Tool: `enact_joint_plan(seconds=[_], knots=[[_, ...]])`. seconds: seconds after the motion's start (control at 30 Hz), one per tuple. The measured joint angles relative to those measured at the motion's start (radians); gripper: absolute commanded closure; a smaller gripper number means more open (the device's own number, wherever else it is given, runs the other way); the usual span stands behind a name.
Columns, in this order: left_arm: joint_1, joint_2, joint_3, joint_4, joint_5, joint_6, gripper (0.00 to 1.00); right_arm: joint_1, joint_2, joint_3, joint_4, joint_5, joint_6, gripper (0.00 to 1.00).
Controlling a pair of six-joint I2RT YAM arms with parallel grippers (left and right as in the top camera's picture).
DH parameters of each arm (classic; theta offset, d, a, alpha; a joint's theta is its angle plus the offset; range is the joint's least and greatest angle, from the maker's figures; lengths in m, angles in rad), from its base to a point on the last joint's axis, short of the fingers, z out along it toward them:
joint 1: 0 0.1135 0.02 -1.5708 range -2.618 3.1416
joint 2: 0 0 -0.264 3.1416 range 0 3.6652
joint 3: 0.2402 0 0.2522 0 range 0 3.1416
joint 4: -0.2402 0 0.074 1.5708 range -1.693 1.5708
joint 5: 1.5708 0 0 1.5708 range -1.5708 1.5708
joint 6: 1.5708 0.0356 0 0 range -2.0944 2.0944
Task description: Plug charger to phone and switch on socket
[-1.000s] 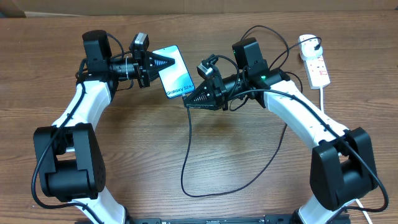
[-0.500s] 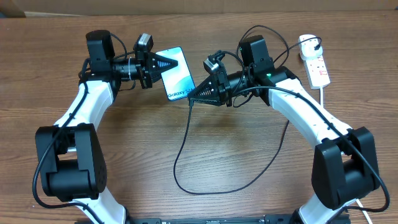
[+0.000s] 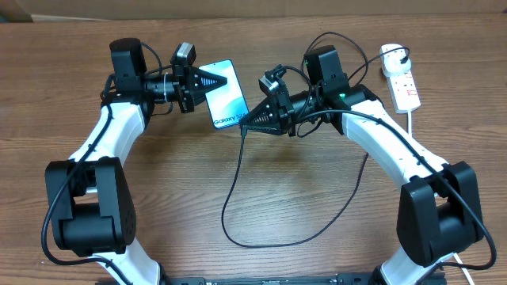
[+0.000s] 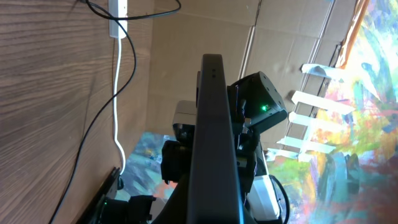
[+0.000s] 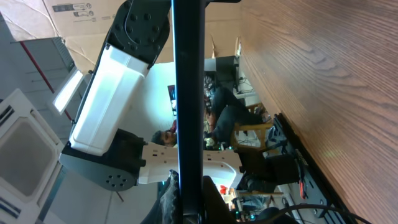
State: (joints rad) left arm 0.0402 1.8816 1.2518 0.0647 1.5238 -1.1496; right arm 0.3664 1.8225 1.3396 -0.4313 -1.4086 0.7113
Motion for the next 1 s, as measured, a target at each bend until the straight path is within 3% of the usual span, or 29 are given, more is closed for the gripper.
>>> enact_joint_plan(seconds=[0.53,1.0], knots=[[0.012,0.0,0.0,0.023,-0.014,0.0,0.96,0.001,0.002,0.0,0.007,0.007,-0.001,0.94],[0.15,0.0,0.0,0.064,-0.174,0.005,0.96,0.001,0.002,0.0,-0.019,0.053,-0.004,0.88]])
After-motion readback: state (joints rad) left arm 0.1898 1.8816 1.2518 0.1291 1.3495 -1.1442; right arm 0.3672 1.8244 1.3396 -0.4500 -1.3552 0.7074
